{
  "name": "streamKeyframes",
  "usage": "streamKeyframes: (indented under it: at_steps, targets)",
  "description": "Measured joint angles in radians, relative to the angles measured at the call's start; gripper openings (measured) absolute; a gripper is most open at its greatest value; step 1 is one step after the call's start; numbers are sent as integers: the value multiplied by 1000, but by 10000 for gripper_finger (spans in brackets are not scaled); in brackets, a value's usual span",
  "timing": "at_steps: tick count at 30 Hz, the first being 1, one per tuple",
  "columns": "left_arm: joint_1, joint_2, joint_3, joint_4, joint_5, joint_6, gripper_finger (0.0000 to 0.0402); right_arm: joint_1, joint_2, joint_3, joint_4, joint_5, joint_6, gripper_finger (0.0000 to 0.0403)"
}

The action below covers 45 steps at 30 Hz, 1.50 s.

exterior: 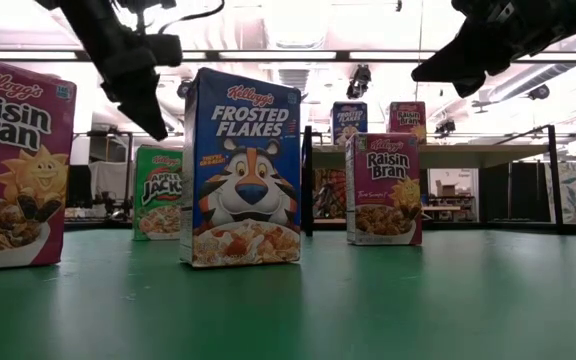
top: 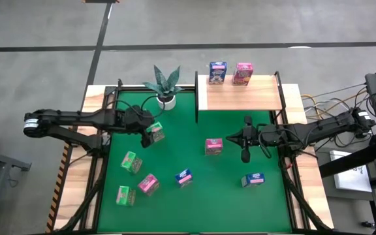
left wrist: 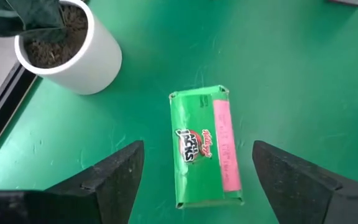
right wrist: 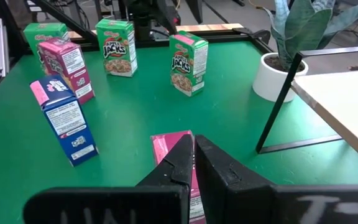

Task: Stack cereal on shelf
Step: Put the top green cereal box on the shelf

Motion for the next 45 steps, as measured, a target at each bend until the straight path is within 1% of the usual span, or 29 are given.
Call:
streamKeyframes:
  at_steps: [7,13,24,29,33,39,45]
  targets:
    - [2,0,-60,82,0,-2,279,0,0,0,-1,-1,0,9]
    - [2,0,-99,106,-2,-15,272,0,0,0,0,-1,0,9]
    - [2,0,-115,110,-3,-26,195,7,0,0,1,-1,-1,9]
    - [2,0,-115,113,-3,-26,162,34,0,0,1,-1,-5,9]
    - [2,0,-115,118,-3,-26,144,69,-12,0,1,0,-30,9]
    - [-18,-2,-74,114,7,-26,133,113,-63,0,1,2,-67,9]
    - [-40,-3,28,131,8,23,132,131,-113,-3,1,-6,-106,9]
